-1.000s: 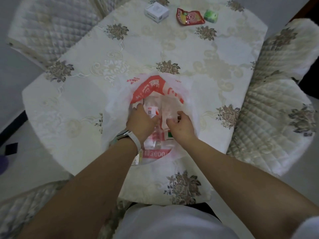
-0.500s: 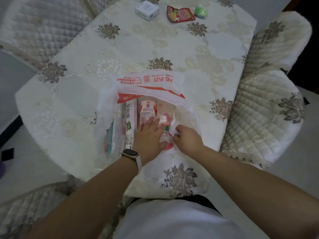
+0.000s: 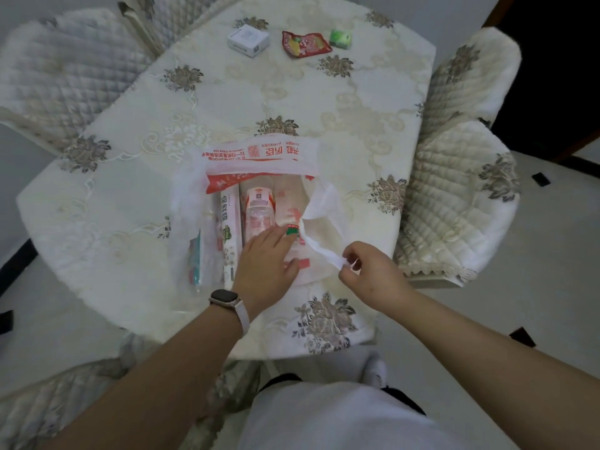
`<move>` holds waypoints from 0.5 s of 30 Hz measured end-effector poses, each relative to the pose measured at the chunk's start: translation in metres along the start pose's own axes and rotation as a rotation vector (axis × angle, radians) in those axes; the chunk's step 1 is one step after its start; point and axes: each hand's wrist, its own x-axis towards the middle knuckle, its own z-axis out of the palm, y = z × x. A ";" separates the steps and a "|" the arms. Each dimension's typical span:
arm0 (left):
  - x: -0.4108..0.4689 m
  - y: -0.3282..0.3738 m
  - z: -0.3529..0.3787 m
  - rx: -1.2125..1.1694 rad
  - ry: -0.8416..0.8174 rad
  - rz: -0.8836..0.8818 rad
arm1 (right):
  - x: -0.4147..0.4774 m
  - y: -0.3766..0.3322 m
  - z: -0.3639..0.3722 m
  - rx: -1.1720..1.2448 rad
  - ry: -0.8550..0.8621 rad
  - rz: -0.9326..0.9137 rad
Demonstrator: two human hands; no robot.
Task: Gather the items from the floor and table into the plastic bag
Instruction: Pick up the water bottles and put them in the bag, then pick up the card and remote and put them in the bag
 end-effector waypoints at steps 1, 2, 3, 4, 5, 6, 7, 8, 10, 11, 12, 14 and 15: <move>-0.005 0.006 -0.003 -0.007 0.026 -0.002 | -0.003 0.002 0.000 0.003 0.007 -0.016; -0.011 0.013 -0.006 -0.007 0.045 -0.009 | -0.006 0.004 -0.002 -0.005 0.013 -0.031; -0.017 0.020 -0.009 -0.005 0.068 -0.021 | -0.009 0.006 -0.005 -0.020 0.015 -0.046; -0.024 0.028 -0.012 -0.001 0.102 -0.034 | -0.013 0.009 -0.009 -0.035 0.014 -0.060; -0.030 0.036 -0.014 0.005 0.142 -0.052 | -0.017 0.012 -0.014 -0.050 0.012 -0.077; -0.037 0.044 -0.016 0.020 0.177 -0.077 | -0.022 0.015 -0.019 -0.064 0.010 -0.096; -0.043 0.053 -0.018 0.039 0.201 -0.109 | -0.029 0.020 -0.026 -0.076 0.012 -0.121; -0.049 0.062 -0.020 0.058 0.216 -0.140 | -0.037 0.026 -0.033 -0.089 0.019 -0.150; -0.061 0.081 -0.022 0.091 0.238 -0.167 | -0.056 0.041 -0.048 -0.120 0.032 -0.209; -0.066 0.093 -0.021 0.111 0.238 -0.157 | -0.067 0.050 -0.057 -0.141 0.032 -0.231; -0.071 0.107 -0.020 0.136 0.231 -0.135 | -0.079 0.060 -0.066 -0.164 0.037 -0.255; -0.079 0.139 -0.014 0.193 0.214 -0.073 | -0.099 0.082 -0.084 -0.220 0.067 -0.320; -0.080 0.157 -0.009 0.212 0.207 -0.046 | -0.108 0.093 -0.094 -0.245 0.085 -0.353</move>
